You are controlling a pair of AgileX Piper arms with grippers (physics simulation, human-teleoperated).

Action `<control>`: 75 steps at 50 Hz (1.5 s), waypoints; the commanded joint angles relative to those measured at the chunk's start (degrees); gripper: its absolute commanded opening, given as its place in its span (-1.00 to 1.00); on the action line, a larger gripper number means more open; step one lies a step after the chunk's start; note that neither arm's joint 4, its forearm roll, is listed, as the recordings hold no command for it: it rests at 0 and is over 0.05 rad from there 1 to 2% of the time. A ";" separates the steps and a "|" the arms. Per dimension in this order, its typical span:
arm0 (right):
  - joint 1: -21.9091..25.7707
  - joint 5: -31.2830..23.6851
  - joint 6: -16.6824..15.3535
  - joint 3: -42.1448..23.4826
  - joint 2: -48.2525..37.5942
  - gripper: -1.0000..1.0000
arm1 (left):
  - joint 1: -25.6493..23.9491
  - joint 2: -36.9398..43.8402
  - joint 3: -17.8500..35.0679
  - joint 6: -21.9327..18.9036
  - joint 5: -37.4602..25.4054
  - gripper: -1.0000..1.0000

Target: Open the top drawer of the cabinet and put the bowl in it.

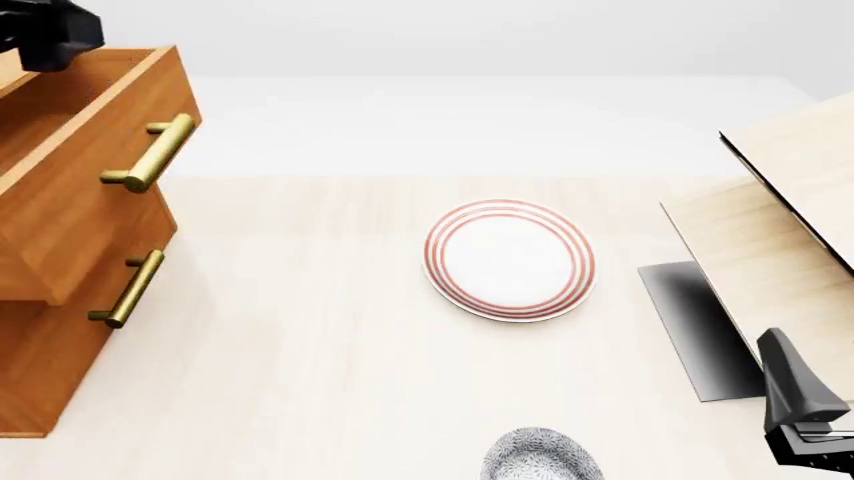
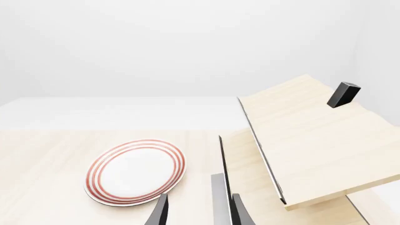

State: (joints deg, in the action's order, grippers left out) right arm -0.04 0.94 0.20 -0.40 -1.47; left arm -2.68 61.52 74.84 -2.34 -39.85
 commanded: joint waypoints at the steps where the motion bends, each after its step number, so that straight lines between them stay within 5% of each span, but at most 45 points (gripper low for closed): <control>1: 0.01 -0.22 -0.04 0.08 0.32 1.00 | 1.90 3.33 2.41 3.47 -3.70 1.00; 44: 0.01 -0.22 -0.04 0.08 0.32 1.00 | 5.10 11.48 5.45 5.66 -5.97 1.00; 75: 0.01 -0.22 -0.04 0.08 0.32 1.00 | 4.87 12.30 1.06 5.70 -5.49 1.00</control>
State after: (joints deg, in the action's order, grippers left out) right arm -0.04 0.94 0.20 -0.40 -1.47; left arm 2.41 73.56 77.59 3.04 -46.12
